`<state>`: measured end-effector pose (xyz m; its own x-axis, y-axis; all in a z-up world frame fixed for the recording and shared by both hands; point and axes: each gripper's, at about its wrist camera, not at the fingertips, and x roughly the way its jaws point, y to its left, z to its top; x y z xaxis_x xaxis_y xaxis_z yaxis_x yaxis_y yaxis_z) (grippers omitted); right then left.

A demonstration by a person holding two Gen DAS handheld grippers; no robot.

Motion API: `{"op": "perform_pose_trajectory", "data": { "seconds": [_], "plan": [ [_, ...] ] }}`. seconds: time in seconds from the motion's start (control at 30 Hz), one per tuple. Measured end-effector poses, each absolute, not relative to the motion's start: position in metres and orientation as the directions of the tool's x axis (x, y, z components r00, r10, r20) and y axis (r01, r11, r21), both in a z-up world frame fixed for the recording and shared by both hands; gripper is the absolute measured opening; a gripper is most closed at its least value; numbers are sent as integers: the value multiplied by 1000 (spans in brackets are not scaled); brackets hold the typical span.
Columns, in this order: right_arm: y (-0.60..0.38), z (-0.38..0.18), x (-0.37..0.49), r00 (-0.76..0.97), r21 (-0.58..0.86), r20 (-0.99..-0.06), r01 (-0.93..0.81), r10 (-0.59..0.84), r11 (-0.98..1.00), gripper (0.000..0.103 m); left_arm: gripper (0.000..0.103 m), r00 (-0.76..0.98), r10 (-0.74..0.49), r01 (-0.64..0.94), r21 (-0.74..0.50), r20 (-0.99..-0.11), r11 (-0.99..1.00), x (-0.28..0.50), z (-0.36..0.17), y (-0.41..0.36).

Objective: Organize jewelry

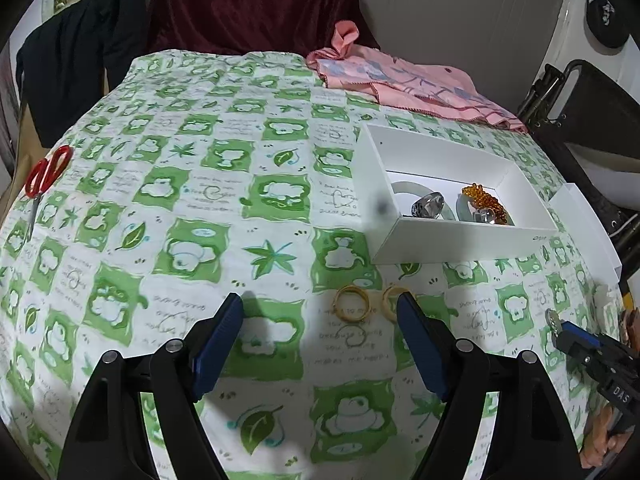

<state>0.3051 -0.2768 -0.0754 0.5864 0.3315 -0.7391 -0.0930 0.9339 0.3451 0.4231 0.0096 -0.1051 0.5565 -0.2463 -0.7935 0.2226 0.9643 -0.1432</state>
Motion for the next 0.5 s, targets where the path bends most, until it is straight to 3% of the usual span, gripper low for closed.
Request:
{"op": "perform_pose_trajectory", "data": {
  "seconds": [0.27,0.5],
  "plan": [
    [-278,-76,306,582,357,-738,-96,343,929,22,78,557,-311,302,-161,-770,940,371,-95,13],
    [-277,-76,306,581,355,-738,-97,343,930,22,73,538,-234,361,-29,-810,932,332,-114,0]
  ]
}}
